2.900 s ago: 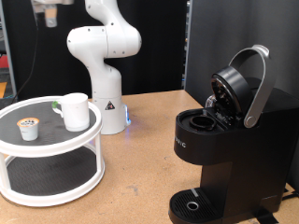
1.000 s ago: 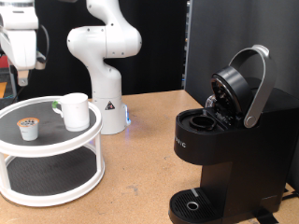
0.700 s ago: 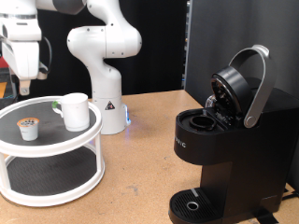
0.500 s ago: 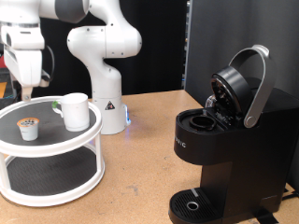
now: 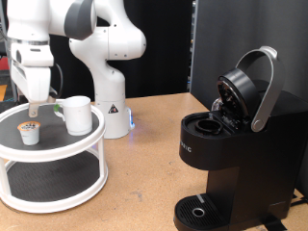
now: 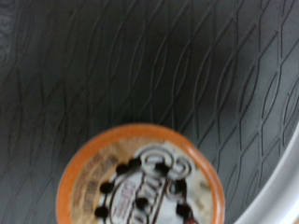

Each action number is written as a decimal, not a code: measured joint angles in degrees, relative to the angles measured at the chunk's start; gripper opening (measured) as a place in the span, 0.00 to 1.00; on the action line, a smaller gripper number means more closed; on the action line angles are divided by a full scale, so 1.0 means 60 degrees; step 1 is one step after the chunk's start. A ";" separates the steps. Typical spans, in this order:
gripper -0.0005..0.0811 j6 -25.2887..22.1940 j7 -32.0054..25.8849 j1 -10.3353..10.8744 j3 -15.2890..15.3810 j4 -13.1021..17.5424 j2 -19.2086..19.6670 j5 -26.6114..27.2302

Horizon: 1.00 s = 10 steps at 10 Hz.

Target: Make a cup of coffee with the keurig machine

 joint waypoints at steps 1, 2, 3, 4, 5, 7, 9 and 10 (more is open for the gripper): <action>0.99 0.0206 0.0082 0.0000 -0.0026 -0.0110 0.0002 0.0060; 0.99 0.0362 0.0114 0.0003 -0.0094 -0.0181 0.0013 0.0201; 0.99 0.0460 0.0117 0.0005 -0.0160 -0.0198 0.0040 0.0370; 0.99 0.0538 0.0116 0.0006 -0.0224 -0.0198 0.0075 0.0500; 0.99 0.0565 0.0116 0.0006 -0.0267 -0.0198 0.0117 0.0572; 0.99 0.0583 0.0116 0.0006 -0.0317 -0.0197 0.0239 0.0663; 0.99 0.0584 0.0141 0.0006 -0.0330 -0.0197 0.0304 0.0701; 0.99 0.0584 0.0168 0.0006 -0.0332 -0.0197 0.0317 0.0733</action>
